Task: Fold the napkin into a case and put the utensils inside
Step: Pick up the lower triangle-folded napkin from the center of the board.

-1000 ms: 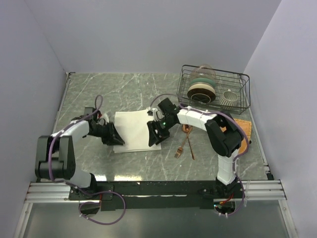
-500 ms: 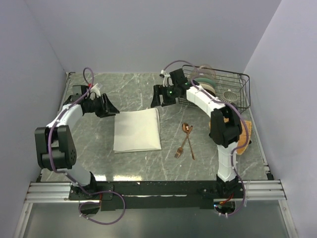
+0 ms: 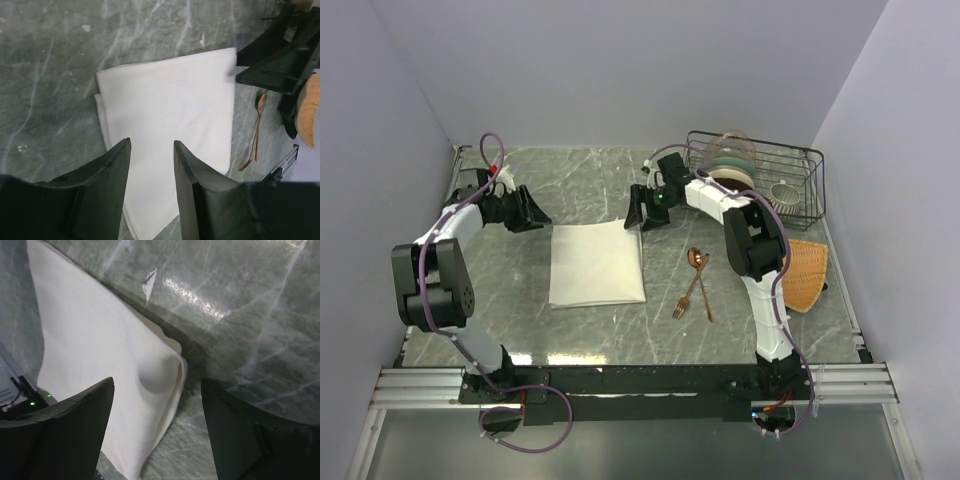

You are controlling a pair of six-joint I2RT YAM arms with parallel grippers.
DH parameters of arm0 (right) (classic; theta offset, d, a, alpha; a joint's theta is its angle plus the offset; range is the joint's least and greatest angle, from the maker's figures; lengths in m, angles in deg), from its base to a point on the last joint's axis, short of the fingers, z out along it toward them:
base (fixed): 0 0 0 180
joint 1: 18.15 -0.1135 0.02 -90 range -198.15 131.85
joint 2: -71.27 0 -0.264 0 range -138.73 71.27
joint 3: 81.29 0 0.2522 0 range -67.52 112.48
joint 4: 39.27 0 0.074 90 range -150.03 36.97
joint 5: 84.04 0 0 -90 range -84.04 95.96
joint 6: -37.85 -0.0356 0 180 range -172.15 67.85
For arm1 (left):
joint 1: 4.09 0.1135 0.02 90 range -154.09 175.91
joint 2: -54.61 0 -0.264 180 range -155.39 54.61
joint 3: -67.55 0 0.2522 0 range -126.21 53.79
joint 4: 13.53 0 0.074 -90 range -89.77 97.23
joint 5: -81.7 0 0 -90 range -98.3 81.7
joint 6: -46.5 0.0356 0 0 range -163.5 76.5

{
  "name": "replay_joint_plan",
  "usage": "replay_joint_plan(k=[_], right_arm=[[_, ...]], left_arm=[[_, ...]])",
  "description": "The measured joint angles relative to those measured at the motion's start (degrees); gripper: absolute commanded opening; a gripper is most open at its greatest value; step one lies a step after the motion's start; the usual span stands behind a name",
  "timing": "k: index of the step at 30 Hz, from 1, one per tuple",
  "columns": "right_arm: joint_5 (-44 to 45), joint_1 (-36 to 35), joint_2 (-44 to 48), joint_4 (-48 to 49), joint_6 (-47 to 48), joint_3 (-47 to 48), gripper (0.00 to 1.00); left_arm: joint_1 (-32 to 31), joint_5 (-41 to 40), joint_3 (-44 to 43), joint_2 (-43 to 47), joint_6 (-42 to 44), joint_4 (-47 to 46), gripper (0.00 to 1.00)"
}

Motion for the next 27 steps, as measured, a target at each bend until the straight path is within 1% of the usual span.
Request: replay_joint_plan(k=[5,6,8,9,11,12,14,15,17,18,19,23,27], right_arm=[[-4.90,0.94,-2.91,1.57,-2.34,2.38,0.68],[-5.68,1.14,-3.41,1.88,-2.80,2.75,0.63],[-7.58,1.68,-4.52,2.62,-3.67,3.43,0.57],[-8.15,1.81,-4.79,2.71,-3.91,3.48,0.48],[-8.81,2.01,-5.20,2.82,-4.37,3.50,0.39],[-9.07,2.01,-5.42,2.84,-4.50,3.61,0.31],[-9.40,1.92,-5.77,2.86,-4.79,3.78,0.23],[-9.55,1.86,-5.88,2.86,-4.68,3.85,0.15],[-10.10,1.84,-5.90,2.91,-4.15,3.85,0.07],[-10.47,1.84,-5.90,3.08,-3.74,3.85,0.01],[-10.75,1.84,-5.90,3.37,-3.39,3.82,0.00],[-11.61,1.77,-5.38,5.03,-0.39,2.80,0.00],[-10.40,0.85,-3.13,5.27,5.05,1.27,0.00]], left_arm=[[1.49,-0.63,0.00,-3.50,0.00,0.09,0.45],[1.66,-0.76,0.00,-3.67,0.00,0.11,0.45],[2.12,-1.03,-0.07,-3.76,0.00,0.13,0.45],[2.25,-1.07,-0.17,-3.76,0.00,0.15,0.45],[2.47,-1.16,-0.26,-3.76,0.00,0.09,0.45],[2.60,-1.20,-0.26,-3.76,0.00,0.09,0.44],[2.80,-1.38,-0.26,-3.76,0.00,0.11,0.44],[2.91,-1.40,-0.26,-3.76,-0.02,0.11,0.44],[3.15,-1.42,-0.26,-3.76,-0.02,0.11,0.44],[3.26,-1.46,-0.26,-3.76,-0.04,0.09,0.44],[3.34,-1.49,-0.26,-3.76,-0.04,0.09,0.44],[3.61,-1.77,-0.26,-3.76,-0.09,0.07,0.45],[3.98,-2.08,-0.26,-3.76,-0.37,-0.26,0.45]])
